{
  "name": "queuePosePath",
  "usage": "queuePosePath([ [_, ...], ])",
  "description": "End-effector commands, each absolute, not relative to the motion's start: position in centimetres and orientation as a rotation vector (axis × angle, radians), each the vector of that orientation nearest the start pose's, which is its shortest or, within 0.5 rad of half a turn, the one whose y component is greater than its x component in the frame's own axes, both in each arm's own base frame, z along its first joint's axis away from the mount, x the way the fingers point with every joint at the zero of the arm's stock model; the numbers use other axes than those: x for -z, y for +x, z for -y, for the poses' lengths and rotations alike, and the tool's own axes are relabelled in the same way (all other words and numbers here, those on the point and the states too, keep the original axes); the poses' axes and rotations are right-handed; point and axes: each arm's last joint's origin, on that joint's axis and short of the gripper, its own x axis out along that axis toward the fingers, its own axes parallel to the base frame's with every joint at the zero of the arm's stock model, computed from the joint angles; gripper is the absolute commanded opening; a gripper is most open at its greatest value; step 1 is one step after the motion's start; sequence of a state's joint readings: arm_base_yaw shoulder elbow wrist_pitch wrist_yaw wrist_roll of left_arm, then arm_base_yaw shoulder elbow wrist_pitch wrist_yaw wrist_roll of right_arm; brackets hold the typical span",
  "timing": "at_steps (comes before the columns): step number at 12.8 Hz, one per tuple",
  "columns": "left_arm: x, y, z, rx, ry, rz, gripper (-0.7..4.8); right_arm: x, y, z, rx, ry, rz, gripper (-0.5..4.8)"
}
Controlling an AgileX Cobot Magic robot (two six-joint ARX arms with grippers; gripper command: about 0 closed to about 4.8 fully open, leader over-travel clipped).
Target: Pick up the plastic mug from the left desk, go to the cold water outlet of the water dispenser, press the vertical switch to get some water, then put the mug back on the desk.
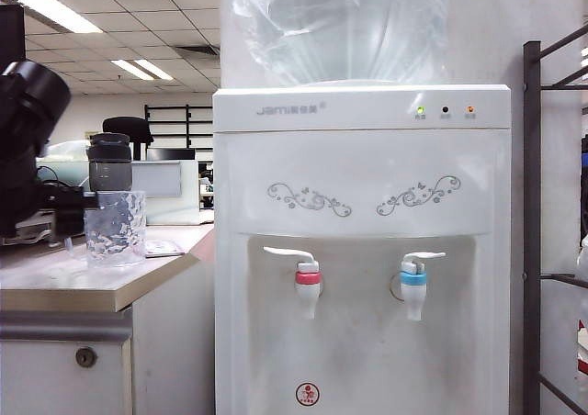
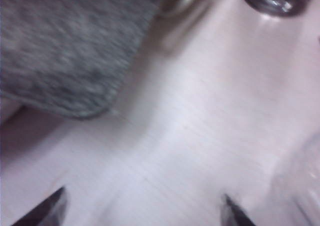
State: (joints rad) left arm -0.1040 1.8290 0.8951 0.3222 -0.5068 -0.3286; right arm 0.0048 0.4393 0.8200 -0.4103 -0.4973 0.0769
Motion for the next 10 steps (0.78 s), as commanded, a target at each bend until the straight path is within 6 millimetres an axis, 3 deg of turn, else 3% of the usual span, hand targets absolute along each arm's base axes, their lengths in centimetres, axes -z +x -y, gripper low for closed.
queuePosePath([
  [1,-14.6,36.1,1.5,-0.453,-0.134,-0.493,3.98,-36.1,7.8,-1.4,-0.5,0.081,-0.052,-0.06],
  [10,-13.5,37.0,1.6,-0.375,-0.108,-0.455,3.98,-36.1,7.8,-1.4,-0.5,0.082,-0.053,-0.06],
])
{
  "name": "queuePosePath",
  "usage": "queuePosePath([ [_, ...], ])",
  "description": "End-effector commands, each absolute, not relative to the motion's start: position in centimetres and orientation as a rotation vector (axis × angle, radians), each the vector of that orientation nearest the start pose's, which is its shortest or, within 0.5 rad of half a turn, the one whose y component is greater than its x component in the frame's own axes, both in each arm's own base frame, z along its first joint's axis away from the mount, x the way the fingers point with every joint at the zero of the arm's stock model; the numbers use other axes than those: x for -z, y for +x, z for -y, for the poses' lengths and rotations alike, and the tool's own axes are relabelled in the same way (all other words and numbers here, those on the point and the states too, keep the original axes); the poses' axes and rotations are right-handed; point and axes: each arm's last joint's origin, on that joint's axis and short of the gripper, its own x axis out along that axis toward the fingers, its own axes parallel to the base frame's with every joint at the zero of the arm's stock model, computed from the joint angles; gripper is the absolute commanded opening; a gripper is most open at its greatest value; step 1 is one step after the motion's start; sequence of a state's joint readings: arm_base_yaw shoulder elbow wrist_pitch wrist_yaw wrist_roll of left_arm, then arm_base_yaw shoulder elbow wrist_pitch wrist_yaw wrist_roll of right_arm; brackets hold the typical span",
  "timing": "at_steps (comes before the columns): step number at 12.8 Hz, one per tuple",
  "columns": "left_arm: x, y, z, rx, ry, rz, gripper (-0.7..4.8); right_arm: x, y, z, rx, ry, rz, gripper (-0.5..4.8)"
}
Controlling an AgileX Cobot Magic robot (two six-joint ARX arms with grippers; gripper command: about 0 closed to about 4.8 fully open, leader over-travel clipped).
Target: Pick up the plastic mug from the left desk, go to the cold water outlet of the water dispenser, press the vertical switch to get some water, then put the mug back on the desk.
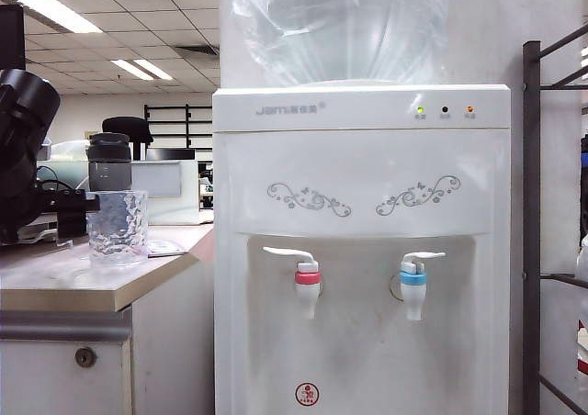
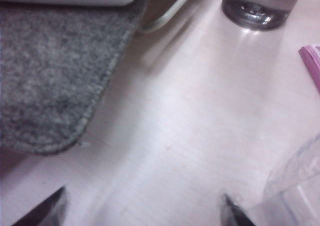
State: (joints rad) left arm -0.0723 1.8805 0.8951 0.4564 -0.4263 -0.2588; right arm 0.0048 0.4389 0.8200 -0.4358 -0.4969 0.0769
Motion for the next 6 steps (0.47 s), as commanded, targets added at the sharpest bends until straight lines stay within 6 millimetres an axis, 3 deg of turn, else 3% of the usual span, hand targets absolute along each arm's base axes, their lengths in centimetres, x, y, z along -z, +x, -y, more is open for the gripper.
queuePosePath([
  [1,-13.5,37.0,1.6,-0.37,-0.107,-0.452,3.98,-36.0,7.8,-1.4,-0.5,0.082,-0.054,-0.06],
  [4,-13.9,39.1,1.8,-0.345,-0.097,-0.431,3.95,-35.9,7.8,-1.4,-0.5,0.086,-0.072,-0.06],
  [6,-13.7,39.2,1.8,-0.344,-0.096,-0.436,3.6,-35.8,7.8,-1.4,-0.5,0.087,-0.075,-0.06],
])
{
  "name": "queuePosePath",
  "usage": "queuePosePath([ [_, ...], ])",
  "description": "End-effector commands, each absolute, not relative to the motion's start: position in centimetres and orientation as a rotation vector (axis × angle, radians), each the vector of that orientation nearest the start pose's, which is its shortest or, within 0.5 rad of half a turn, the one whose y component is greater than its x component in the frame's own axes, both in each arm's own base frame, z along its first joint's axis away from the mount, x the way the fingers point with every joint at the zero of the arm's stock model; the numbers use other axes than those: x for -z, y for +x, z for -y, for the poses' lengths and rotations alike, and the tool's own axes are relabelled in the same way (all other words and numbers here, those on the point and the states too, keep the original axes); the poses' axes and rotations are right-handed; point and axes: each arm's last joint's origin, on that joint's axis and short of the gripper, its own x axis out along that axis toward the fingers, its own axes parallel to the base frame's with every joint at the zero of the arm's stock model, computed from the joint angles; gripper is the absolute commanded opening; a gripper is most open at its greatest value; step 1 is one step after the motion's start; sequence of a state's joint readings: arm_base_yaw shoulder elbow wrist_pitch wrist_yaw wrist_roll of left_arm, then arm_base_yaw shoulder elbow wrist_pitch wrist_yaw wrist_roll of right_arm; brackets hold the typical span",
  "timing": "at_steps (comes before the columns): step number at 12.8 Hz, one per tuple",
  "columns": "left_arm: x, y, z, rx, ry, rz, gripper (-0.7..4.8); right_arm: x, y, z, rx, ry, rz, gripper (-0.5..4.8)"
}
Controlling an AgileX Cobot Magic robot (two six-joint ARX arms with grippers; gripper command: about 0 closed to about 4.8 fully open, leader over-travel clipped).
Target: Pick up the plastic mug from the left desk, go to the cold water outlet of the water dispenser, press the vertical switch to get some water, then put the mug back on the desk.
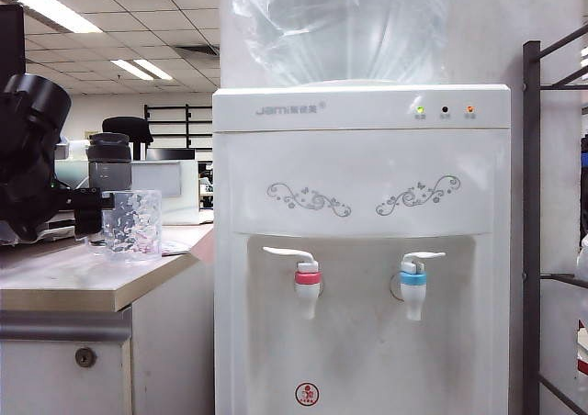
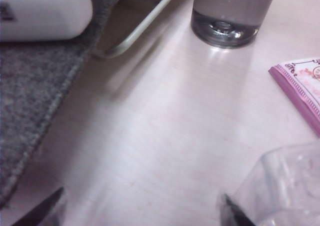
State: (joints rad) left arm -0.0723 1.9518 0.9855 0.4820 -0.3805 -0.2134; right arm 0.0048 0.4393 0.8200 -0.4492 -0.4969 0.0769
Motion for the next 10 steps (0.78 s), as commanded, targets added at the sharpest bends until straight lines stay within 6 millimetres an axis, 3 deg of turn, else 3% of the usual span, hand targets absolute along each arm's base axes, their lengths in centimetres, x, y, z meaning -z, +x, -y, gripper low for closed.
queuePosePath([
  [1,-13.7,39.2,2.0,-0.258,-0.061,-0.449,3.63,-35.8,7.8,-1.4,-0.499,0.087,-0.075,-0.06],
  [8,-14.8,39.3,2.1,-0.238,-0.025,-0.405,3.63,-35.6,7.9,-1.4,-0.491,0.094,-0.105,-0.06],
  [10,-15.4,39.7,2.1,-0.224,-0.048,-0.296,3.63,-35.5,8.1,-1.4,-0.491,0.096,-0.111,-0.06],
])
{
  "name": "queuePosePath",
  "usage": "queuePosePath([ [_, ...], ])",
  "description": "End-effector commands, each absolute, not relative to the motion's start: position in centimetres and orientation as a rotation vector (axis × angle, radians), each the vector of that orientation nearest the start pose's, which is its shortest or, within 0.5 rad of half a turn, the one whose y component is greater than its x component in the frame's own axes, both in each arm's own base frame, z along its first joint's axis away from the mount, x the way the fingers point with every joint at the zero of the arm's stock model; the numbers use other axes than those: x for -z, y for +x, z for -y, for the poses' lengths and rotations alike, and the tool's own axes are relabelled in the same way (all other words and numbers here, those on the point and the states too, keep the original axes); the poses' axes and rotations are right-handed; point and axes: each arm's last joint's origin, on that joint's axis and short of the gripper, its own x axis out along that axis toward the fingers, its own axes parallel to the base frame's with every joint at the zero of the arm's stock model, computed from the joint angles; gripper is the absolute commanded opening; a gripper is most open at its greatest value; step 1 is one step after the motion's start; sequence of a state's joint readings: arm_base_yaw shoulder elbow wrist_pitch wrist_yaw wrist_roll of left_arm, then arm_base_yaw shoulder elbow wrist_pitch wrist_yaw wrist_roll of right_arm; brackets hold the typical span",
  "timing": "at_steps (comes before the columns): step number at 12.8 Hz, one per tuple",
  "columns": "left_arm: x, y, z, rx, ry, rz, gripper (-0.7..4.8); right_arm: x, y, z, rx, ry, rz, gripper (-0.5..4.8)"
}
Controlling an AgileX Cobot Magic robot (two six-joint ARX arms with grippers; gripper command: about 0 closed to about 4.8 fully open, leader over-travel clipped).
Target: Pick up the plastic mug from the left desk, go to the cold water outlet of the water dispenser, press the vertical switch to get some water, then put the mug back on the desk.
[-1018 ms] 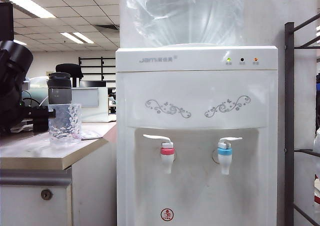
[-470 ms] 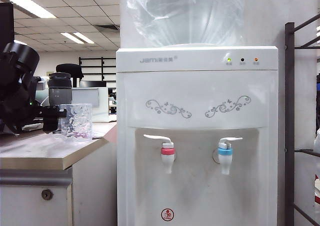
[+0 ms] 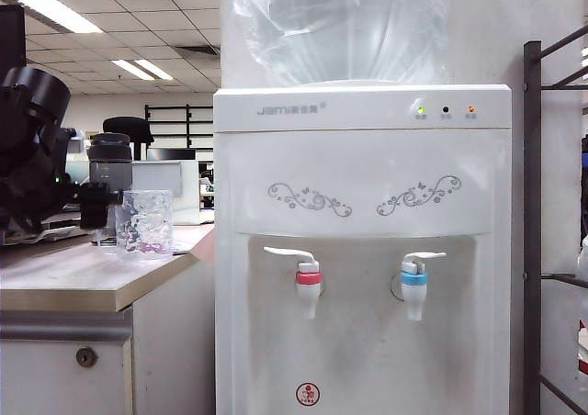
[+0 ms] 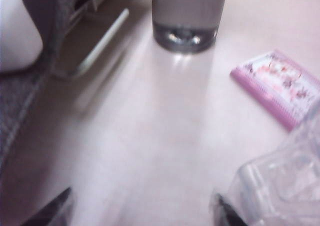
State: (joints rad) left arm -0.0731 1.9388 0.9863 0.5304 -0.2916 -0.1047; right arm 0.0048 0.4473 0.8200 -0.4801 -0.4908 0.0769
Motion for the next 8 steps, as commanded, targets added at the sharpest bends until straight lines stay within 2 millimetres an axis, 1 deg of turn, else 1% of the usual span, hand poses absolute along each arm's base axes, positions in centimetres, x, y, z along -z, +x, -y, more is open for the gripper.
queuePosePath([
  [1,-15.01,39.78,2.26,-0.192,-0.051,-0.312,3.63,-35.53,8.1,-1.41,-0.492,0.096,-0.112,-0.06],
  [5,-14.53,39.75,2.46,-0.185,-0.047,-0.339,3.63,-35.52,8.1,-1.42,-0.494,0.096,-0.113,-0.06],
  [8,-14.2,39.28,2.87,-0.191,-0.025,-0.421,3.63,-35.53,8.1,-1.41,-0.493,0.096,-0.112,-0.06],
])
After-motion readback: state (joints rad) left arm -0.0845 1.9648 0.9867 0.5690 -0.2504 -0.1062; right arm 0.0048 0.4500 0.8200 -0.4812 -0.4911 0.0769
